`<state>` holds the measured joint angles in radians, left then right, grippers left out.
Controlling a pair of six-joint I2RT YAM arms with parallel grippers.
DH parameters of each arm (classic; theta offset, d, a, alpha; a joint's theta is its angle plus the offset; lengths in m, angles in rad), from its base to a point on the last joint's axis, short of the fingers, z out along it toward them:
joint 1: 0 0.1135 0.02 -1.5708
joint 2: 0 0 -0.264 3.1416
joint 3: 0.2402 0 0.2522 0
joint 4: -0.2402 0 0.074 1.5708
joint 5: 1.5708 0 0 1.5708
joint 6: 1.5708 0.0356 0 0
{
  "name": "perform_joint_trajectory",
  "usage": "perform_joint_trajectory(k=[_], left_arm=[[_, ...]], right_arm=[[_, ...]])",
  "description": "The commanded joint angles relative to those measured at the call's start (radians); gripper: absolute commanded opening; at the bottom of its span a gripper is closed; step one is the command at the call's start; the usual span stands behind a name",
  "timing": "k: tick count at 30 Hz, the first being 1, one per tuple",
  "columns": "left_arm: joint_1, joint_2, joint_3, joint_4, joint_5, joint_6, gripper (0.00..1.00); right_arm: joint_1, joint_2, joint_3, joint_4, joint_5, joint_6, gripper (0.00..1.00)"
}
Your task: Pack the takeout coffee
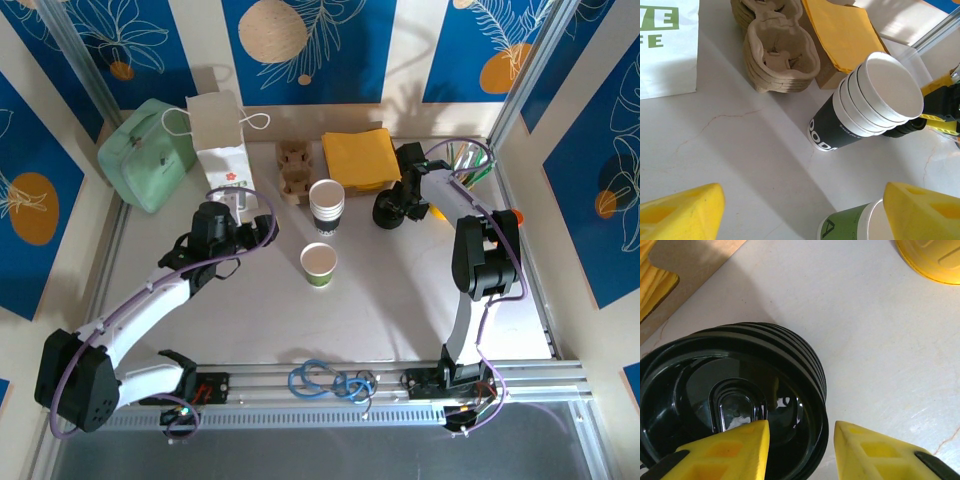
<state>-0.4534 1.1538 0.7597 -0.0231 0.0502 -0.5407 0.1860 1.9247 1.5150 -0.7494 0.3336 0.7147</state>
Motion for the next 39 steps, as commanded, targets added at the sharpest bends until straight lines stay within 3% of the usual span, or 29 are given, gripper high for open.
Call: perform_joint_trajectory(k=[1,10,39], left_arm=[[-0.007,-0.011,-0.011,0.014,-0.009,0.022,0.82],[-0.007,-0.008,-0.013,0.018,-0.004,0.015,0.83],[-0.013,0.004,0.010,0.014,-0.003,0.022,0.82]], right_arm=[[-0.010,-0.003,0.023,-0.024,0.010,-0.001,0.38],[-0.022,0.014,0.028,-0.019,-0.009,-0.005,0.28],[-0.010,-0.010,0.027,-0.012,-0.033,-0.030,0.14]])
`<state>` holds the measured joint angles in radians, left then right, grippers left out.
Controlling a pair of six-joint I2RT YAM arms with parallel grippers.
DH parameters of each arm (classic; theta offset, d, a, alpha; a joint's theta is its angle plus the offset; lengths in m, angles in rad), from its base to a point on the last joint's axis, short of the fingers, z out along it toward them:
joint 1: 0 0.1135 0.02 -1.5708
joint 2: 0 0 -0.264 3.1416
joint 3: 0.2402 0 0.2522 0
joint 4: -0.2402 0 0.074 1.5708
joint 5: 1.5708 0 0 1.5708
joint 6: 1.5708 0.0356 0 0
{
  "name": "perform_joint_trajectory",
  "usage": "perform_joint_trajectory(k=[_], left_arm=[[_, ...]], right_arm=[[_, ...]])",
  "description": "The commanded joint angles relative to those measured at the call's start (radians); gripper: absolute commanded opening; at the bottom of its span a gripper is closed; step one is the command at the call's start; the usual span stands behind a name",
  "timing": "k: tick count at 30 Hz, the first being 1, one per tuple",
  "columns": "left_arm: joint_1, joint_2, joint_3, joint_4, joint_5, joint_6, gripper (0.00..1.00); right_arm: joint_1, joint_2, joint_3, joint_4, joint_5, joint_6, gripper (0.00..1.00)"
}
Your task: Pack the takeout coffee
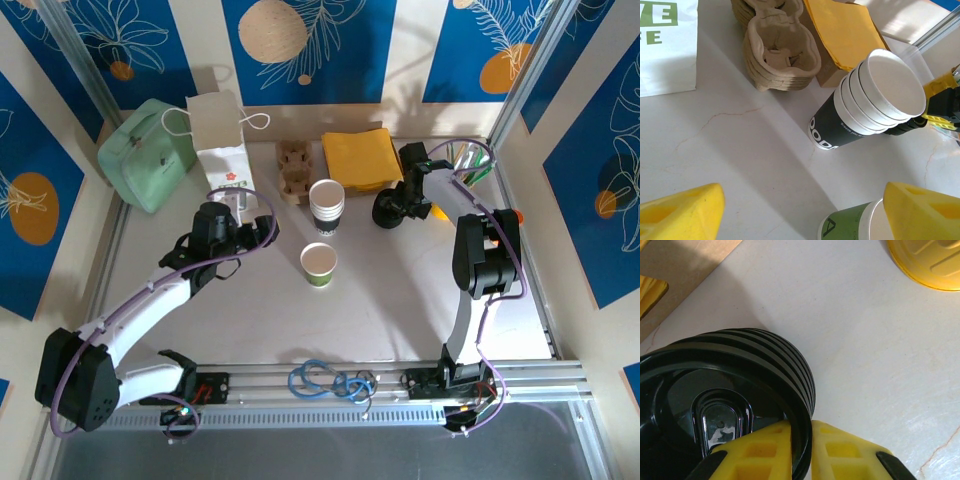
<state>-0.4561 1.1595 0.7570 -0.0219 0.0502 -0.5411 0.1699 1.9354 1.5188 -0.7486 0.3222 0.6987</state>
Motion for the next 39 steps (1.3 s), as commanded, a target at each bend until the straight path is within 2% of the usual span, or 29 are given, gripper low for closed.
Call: perform_joint_trajectory(k=[1,13,21,25,30,39], left_arm=[[-0.010,-0.002,0.016,0.010,-0.003,0.026,0.82],[-0.015,-0.004,0.053,-0.026,0.007,0.049,0.82],[-0.019,0.004,0.105,-0.053,0.067,0.042,0.83],[-0.019,0.032,0.186,-0.084,0.168,0.023,0.84],[-0.022,0.106,0.326,-0.110,0.359,-0.061,0.84],[-0.066,0.299,0.599,-0.207,0.629,-0.208,0.83]], right_arm=[[0.006,-0.024,0.024,-0.015,-0.022,-0.016,0.14],[0.014,-0.103,-0.013,-0.002,-0.061,-0.033,0.14],[0.020,-0.167,-0.044,-0.005,-0.105,-0.033,0.14],[0.042,-0.238,-0.055,-0.033,-0.133,-0.055,0.13],[0.084,-0.332,-0.053,-0.102,-0.155,-0.071,0.12],[0.218,-0.478,-0.036,-0.180,-0.229,-0.053,0.13]])
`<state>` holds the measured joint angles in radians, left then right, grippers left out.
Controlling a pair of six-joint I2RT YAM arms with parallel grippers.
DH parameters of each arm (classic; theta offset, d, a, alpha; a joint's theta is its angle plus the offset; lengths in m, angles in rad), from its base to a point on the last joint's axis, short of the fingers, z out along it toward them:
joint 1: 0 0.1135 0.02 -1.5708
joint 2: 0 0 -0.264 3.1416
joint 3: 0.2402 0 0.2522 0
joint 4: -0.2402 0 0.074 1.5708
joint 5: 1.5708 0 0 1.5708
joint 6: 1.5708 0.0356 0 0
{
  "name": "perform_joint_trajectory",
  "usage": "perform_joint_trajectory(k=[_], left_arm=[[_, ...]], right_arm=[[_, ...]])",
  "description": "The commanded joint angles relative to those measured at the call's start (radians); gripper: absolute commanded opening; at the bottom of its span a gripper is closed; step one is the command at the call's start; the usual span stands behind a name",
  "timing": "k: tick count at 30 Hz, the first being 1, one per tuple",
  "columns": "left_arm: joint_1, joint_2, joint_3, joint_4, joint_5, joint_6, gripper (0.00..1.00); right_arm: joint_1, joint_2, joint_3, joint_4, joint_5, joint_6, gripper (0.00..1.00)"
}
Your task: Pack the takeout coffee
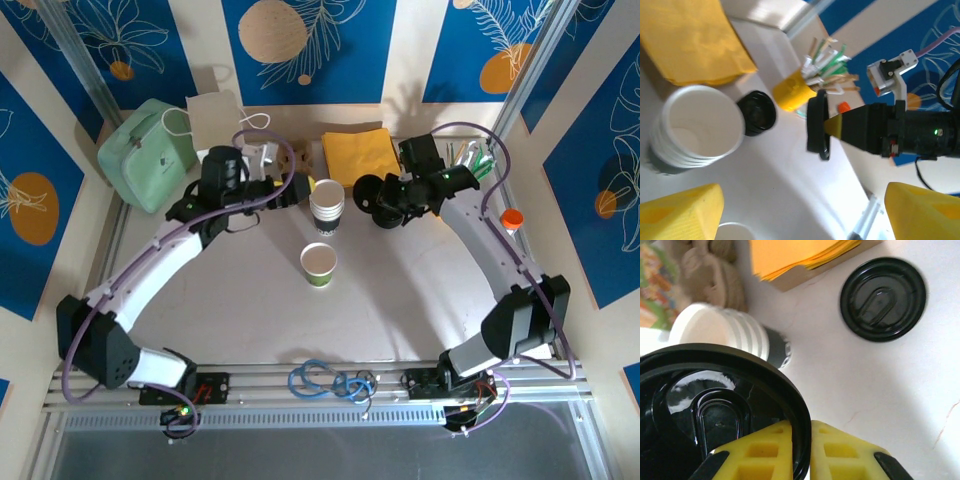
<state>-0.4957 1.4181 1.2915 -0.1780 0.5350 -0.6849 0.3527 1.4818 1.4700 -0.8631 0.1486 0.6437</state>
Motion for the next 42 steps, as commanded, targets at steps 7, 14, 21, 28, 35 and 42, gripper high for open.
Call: perform_joint_trajectory(k=[7,14,21,28,35,42], left_arm=[[-0.064,0.136,0.160,-0.099,0.189,-0.134,0.82],[-0.079,0.157,0.156,-0.122,0.241,-0.143,0.69],[-0.085,0.130,0.143,-0.164,0.252,-0.129,0.46],[-0.085,0.110,0.124,-0.132,0.249,-0.150,0.29],[-0.082,0.085,0.034,0.031,0.285,-0.259,0.18],[-0.071,0.027,0.010,-0.054,0.250,-0.252,0.19]], right_arm=[[0.147,-0.050,0.068,-0.093,-0.059,0.034,0.13],[0.189,-0.053,0.088,-0.088,-0.042,0.047,0.13],[0.205,-0.048,0.096,-0.081,-0.026,0.053,0.14],[0.216,-0.054,0.098,-0.077,-0.011,0.029,0.17],[0.215,-0.135,0.081,-0.036,0.001,-0.025,0.35],[0.213,-0.287,0.012,0.095,-0.011,-0.202,0.46]])
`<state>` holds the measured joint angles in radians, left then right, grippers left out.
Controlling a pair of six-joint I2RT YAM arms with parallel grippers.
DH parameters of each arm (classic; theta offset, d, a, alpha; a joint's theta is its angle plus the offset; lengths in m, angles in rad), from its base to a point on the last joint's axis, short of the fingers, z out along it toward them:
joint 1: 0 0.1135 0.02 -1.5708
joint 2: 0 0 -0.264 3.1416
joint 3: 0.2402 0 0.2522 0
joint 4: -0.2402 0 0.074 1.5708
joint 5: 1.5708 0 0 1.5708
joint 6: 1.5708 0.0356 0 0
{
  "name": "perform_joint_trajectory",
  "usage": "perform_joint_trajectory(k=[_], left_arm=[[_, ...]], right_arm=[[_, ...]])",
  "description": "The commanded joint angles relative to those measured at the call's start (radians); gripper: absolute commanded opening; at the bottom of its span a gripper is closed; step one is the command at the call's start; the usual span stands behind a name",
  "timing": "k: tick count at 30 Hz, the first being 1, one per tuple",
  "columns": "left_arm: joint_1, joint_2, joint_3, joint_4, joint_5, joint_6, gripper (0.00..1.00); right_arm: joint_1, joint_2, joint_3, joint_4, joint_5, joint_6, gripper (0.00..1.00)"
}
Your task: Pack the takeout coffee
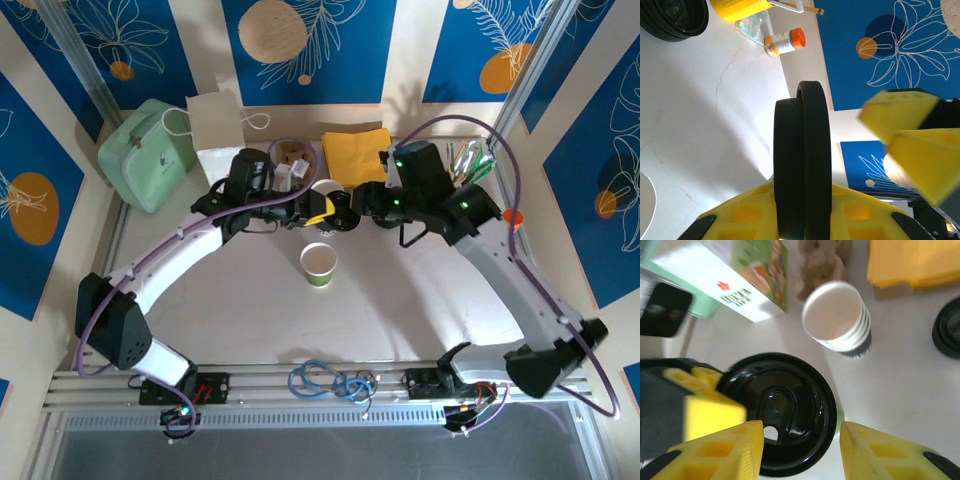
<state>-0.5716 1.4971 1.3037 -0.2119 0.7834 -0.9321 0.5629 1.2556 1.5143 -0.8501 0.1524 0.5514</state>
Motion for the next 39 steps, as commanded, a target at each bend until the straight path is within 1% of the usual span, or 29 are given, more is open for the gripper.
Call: perform_joint_trajectory(k=[1,4,6,11,12,15,17,19,23,26,31,39], left_arm=[[0.009,-0.062,0.003,-0.056,-0.008,0.002,0.19],[0.019,-0.111,-0.015,-0.109,-0.047,-0.002,0.19],[0.030,-0.153,-0.045,-0.118,-0.066,-0.026,0.19],[0.075,-0.290,-0.181,-0.073,-0.105,-0.168,0.20],[0.082,-0.314,-0.202,-0.076,-0.117,-0.198,0.20],[0.112,-0.382,-0.260,-0.077,-0.127,-0.286,0.20],[0.125,-0.416,-0.286,-0.095,-0.131,-0.345,0.21],[0.128,-0.444,-0.305,-0.092,-0.126,-0.389,0.20],[0.130,-0.484,-0.310,-0.113,-0.132,-0.443,0.20],[0.130,-0.509,-0.308,-0.115,-0.143,-0.479,0.20],[0.130,-0.524,-0.308,-0.120,-0.159,-0.510,0.18],[0.130,-0.509,-0.304,-0.116,-0.161,-0.517,0.17]], right_arm=[[0.007,-0.089,-0.058,0.129,-0.029,-0.161,0.48],[0.044,-0.175,-0.176,0.274,-0.043,-0.366,0.50],[0.073,-0.225,-0.254,0.374,-0.010,-0.494,0.52],[0.087,-0.325,-0.422,0.610,-0.001,-0.776,0.52],[0.088,-0.339,-0.448,0.648,-0.014,-0.823,0.52],[0.097,-0.383,-0.546,0.765,-0.114,-0.991,0.52],[0.114,-0.400,-0.599,0.819,-0.167,-1.093,0.52],[0.156,-0.396,-0.627,0.868,-0.131,-1.152,0.53],[0.228,-0.355,-0.639,0.881,-0.111,-1.293,0.51],[0.274,-0.327,-0.662,0.943,-0.098,-1.354,0.51],[0.277,-0.291,-0.692,1.009,-0.164,-1.374,0.50],[0.282,-0.237,-0.673,1.009,-0.179,-1.422,0.47]])
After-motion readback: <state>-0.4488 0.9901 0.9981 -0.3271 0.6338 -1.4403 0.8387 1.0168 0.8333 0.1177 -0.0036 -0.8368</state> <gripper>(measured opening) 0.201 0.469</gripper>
